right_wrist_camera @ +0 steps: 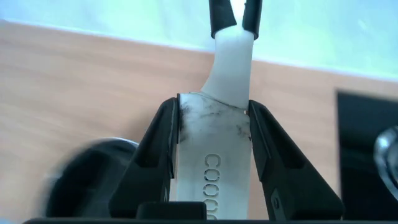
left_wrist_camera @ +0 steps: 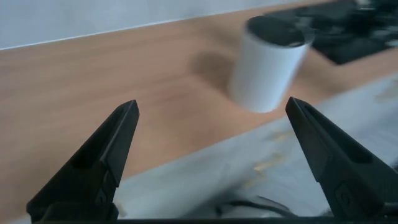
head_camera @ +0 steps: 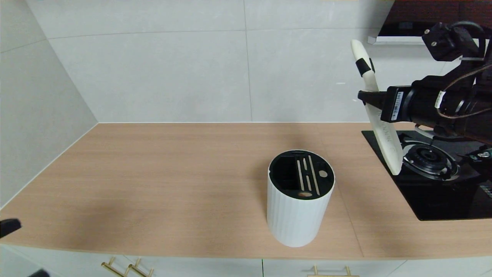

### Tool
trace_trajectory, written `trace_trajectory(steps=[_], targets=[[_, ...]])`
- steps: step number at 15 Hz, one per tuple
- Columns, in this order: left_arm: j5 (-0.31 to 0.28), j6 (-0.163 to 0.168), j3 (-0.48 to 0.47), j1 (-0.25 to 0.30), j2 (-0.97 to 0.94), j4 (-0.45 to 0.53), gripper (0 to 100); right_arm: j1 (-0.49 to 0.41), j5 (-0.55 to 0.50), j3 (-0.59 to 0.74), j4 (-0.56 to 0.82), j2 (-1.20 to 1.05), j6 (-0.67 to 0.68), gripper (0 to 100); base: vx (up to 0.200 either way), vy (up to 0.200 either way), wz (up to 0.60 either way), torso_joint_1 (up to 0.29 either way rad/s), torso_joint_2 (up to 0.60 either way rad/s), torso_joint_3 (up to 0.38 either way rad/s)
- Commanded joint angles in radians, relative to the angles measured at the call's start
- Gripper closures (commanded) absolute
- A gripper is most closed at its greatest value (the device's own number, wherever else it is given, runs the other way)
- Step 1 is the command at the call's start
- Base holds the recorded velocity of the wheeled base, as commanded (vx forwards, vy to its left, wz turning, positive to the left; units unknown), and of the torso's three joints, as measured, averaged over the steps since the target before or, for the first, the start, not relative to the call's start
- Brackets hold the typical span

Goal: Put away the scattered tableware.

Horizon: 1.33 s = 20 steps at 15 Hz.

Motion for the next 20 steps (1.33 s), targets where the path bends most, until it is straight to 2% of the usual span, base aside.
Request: trace_trajectory(steps=[1,2,4,5,6,7,8,9,10,12,13,17,20], targets=[[-0.061,-0.046,-0.156,-0.149,0.411,-0.095,0,0.079,-0.004,-0.001,0.033,-0.056,0.001,100,0.000,0.000,0.00,0.000,0.00,0.000],[-0.056,-0.110,-0.153,-0.224,0.505,-0.210,0,0.120,-0.011,0.030,0.053,-0.085,0.018,100,0.000,0.000,0.00,0.000,0.00,0.000],[-0.036,-0.258,-0.149,-0.320,0.620,-0.403,0,0.152,-0.024,0.066,0.056,-0.114,0.031,100,0.000,0.000,0.00,0.000,0.00,0.000],[-0.032,-0.296,-0.151,-0.340,0.646,-0.443,0,0.157,-0.024,0.065,0.056,-0.122,0.032,100,0.000,0.000,0.00,0.000,0.00,0.000],[-0.029,-0.426,-0.149,-0.409,0.718,-0.595,0,0.191,-0.031,0.066,0.056,-0.126,0.032,100,0.000,0.000,0.00,0.000,0.00,0.000],[-0.024,-0.499,-0.149,-0.434,0.757,-0.675,0,0.232,-0.034,0.071,0.058,-0.123,0.035,100,0.000,0.000,0.00,0.000,0.00,0.000],[-0.009,-0.552,-0.149,-0.466,0.787,-0.745,0,0.266,-0.042,0.076,0.062,-0.117,0.037,100,0.000,0.000,0.00,0.000,0.00,0.000],[0.014,-0.589,-0.154,-0.495,0.816,-0.796,0,0.297,-0.051,0.079,0.062,-0.105,0.038,100,0.000,0.000,0.00,0.000,0.00,0.000],[0.091,-0.620,-0.185,-0.558,0.889,-0.879,0,0.355,-0.100,0.082,0.059,-0.059,0.044,100,0.000,0.000,0.00,0.000,0.00,0.000],[0.232,-0.623,-0.215,-0.639,0.968,-0.945,0,0.407,-0.165,0.074,0.049,0.021,0.098,100,0.000,0.000,0.00,0.000,0.00,0.000],[0.261,-0.623,-0.214,-0.672,0.988,-0.978,0,0.422,-0.174,0.077,0.038,0.045,0.104,100,0.000,0.000,0.00,0.000,0.00,0.000],[0.291,-0.623,-0.212,-0.736,1.059,-1.077,0,0.479,-0.177,0.102,-0.011,0.052,0.112,100,0.000,0.000,0.00,0.000,0.00,0.000],[0.335,-0.623,-0.226,-0.742,1.097,-1.124,0,0.499,-0.175,0.125,-0.040,0.053,0.110,100,0.000,0.000,0.00,0.000,0.00,0.000]])
